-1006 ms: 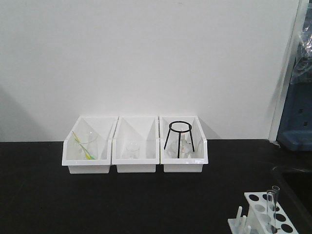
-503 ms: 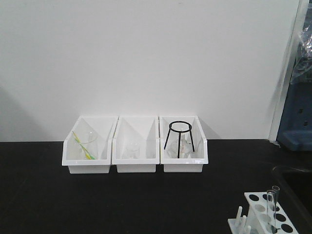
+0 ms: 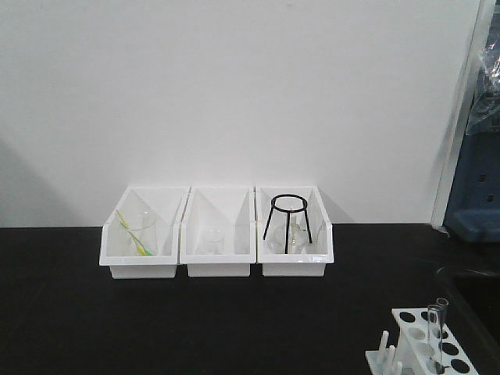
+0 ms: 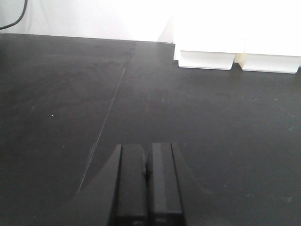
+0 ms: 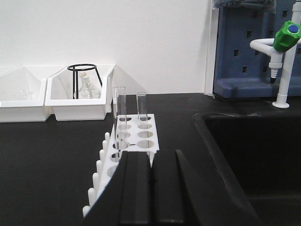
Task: Flip and reinsert test tube from rack
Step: 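Withdraw the open right gripper up from the rack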
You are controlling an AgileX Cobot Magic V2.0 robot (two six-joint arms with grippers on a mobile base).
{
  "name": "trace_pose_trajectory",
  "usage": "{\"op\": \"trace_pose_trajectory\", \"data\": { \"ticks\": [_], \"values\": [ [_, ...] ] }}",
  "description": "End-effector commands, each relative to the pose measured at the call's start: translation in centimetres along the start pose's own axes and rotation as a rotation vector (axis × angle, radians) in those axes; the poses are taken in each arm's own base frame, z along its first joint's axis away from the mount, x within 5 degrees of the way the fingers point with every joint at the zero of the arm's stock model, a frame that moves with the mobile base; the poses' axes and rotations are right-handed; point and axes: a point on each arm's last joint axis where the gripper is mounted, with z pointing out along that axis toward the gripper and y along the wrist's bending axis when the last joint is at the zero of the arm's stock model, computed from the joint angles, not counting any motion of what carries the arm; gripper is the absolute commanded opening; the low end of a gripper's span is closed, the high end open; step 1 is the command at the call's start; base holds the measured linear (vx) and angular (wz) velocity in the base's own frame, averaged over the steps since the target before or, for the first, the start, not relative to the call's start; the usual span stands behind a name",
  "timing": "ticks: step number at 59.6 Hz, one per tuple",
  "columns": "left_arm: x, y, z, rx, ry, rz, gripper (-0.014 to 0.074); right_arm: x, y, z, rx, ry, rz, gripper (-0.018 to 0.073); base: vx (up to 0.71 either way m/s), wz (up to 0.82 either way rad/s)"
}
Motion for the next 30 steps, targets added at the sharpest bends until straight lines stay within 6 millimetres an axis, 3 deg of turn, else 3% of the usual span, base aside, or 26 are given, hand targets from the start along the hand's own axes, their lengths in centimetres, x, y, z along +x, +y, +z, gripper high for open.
{"op": "trace_pose_trajectory", "data": {
  "ticks": [1, 30],
  "values": [
    [-0.79, -0.18, -0.10, 0.023, -0.095, -0.003, -0.0006, -0.66, 0.08, -0.10, -0.006, -0.079, -0.020, -0.0008, 0.00, 0.00],
    [-0.79, -0.18, -0.10, 0.023, -0.095, -0.003, -0.0006, -0.66, 0.08, -0.10, -0.006, -0.079, -0.020, -0.0008, 0.00, 0.00]
  ]
}}
